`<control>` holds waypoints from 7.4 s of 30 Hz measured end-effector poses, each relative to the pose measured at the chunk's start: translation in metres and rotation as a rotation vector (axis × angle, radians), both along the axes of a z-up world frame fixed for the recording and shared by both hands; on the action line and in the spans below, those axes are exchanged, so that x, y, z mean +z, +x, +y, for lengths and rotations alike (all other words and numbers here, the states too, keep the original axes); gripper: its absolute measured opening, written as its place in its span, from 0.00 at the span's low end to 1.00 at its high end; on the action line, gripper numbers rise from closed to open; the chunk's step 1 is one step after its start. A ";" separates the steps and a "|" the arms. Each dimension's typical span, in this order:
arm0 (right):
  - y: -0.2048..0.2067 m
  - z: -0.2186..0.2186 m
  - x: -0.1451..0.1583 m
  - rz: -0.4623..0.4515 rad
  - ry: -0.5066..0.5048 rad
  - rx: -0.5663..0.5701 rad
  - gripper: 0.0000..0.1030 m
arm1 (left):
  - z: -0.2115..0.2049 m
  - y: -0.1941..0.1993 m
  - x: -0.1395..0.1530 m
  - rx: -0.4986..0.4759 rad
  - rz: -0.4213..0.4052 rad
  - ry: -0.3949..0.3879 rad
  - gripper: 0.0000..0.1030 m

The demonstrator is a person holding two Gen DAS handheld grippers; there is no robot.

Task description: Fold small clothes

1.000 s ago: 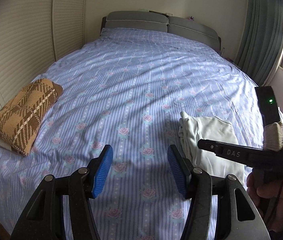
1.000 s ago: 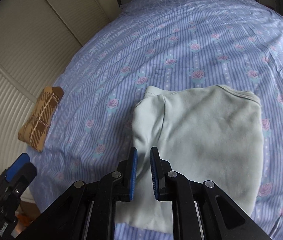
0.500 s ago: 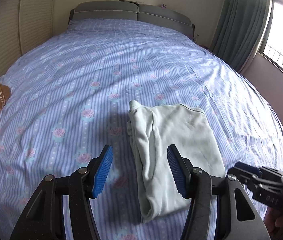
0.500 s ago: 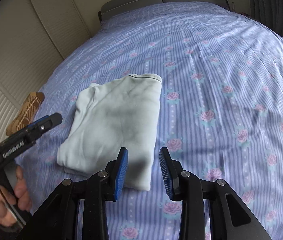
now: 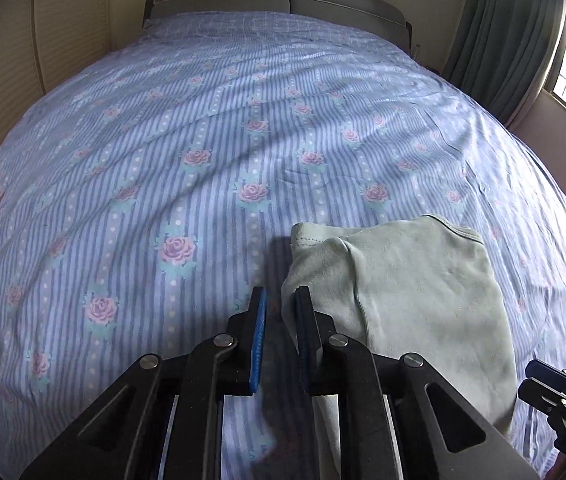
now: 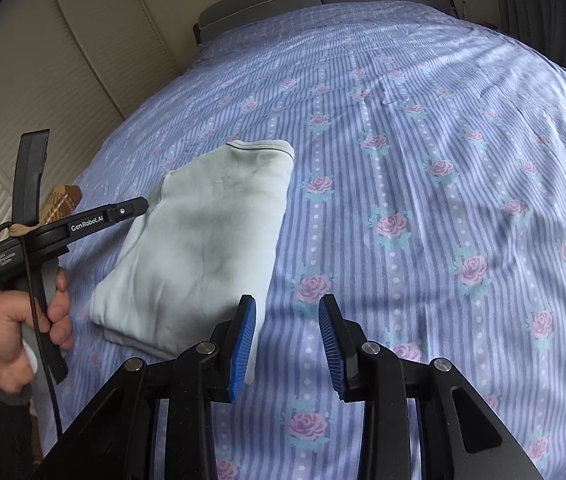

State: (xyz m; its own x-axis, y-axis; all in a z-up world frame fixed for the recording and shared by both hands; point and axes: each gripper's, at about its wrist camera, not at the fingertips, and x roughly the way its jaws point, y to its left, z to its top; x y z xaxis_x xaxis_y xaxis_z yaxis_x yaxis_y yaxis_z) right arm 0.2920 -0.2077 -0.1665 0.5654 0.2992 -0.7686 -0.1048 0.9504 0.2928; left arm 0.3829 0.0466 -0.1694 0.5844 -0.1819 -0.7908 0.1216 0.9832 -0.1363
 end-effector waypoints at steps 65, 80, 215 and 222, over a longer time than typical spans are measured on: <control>0.059 0.034 0.046 0.023 0.472 0.221 0.18 | 0.042 -0.047 0.046 -0.164 0.036 -0.553 0.19; 0.037 0.220 0.118 -0.048 0.479 0.433 0.18 | 0.232 -0.112 0.130 -0.023 -0.124 -0.473 0.20; -0.283 -0.049 0.198 -0.488 -0.241 -0.170 0.83 | -0.041 -0.361 0.160 0.105 -0.380 0.182 0.98; -0.282 -0.048 0.200 -0.489 -0.238 -0.172 0.83 | -0.041 -0.361 0.162 0.105 -0.385 0.186 0.98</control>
